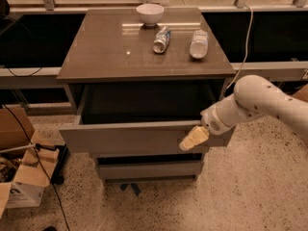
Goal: Open top drawer
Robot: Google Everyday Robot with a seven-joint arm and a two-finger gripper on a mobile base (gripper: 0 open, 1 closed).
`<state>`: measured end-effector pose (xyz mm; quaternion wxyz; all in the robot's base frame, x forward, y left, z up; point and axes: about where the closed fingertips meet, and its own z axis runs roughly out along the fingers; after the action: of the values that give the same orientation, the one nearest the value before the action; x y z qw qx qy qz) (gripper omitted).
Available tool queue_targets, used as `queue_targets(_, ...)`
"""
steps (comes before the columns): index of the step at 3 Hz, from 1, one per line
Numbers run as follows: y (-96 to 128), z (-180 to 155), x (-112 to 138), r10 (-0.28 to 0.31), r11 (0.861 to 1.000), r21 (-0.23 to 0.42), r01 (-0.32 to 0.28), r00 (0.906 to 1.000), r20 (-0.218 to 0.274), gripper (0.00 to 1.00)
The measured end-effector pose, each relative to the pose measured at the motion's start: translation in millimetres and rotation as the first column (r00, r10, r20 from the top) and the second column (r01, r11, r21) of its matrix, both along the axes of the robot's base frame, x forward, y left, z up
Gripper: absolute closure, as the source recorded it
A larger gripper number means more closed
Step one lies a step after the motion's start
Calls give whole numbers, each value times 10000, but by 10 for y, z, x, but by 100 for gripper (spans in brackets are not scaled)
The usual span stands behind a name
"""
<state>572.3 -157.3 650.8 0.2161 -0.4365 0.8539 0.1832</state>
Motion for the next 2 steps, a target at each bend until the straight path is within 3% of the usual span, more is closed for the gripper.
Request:
queue_targets(1, 12, 72, 2, -1, 10000, 1, 1, 10000, 0, 42)
queue_targets(2, 12, 147, 2, -1, 10000, 1, 1, 10000, 0, 40)
